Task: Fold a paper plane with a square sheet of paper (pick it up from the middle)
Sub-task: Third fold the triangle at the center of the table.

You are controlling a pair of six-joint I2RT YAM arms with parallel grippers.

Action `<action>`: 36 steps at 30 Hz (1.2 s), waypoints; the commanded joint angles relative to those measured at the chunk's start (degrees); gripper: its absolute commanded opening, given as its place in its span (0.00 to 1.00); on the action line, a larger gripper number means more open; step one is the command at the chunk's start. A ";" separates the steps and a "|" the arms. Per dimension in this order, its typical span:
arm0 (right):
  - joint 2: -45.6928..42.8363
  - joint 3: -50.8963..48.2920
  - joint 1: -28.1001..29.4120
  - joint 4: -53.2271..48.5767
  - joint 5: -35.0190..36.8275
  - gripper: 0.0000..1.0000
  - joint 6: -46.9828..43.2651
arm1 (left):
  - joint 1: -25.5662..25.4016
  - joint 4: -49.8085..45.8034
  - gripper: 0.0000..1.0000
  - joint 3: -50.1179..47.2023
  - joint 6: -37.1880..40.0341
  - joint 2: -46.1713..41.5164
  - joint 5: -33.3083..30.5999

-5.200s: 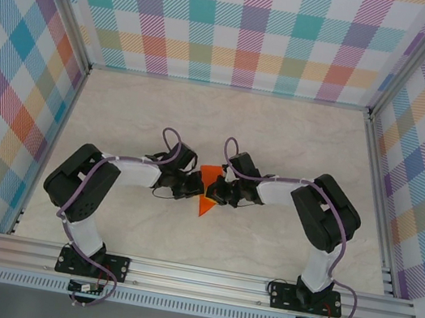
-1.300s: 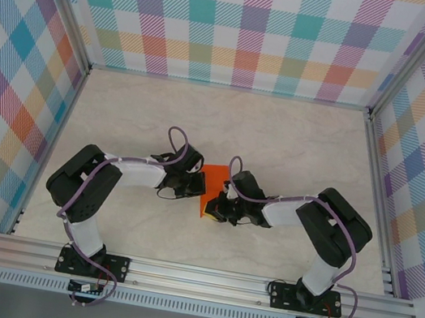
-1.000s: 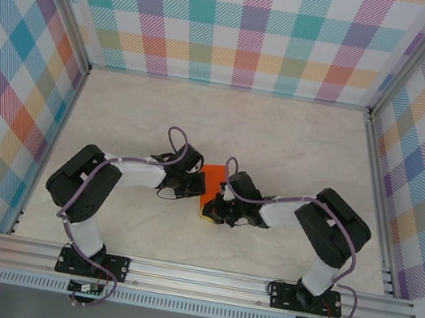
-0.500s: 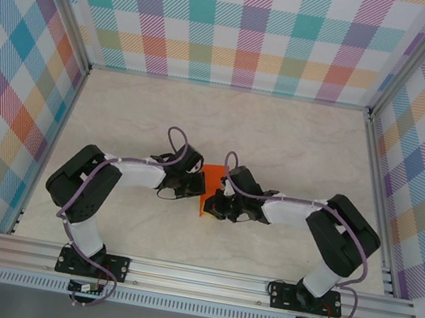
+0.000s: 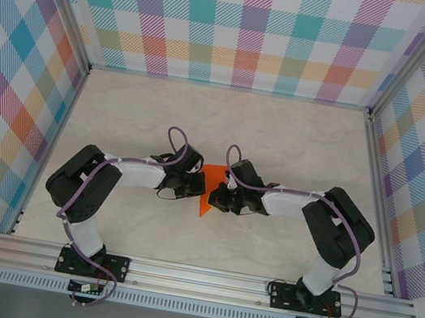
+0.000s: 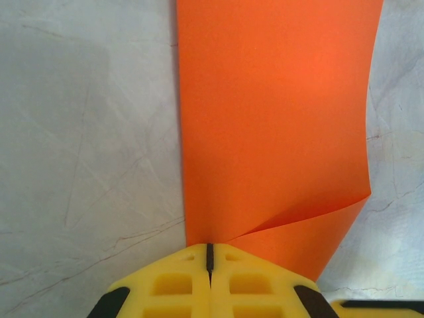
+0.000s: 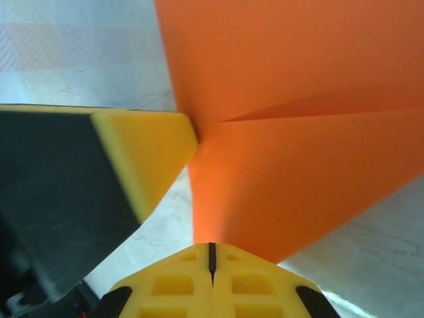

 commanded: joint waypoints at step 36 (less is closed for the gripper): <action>3.50 -1.89 -0.49 2.48 0.19 0.00 13.89 | -5.95 14.67 0.00 -12.47 -12.40 -6.10 6.64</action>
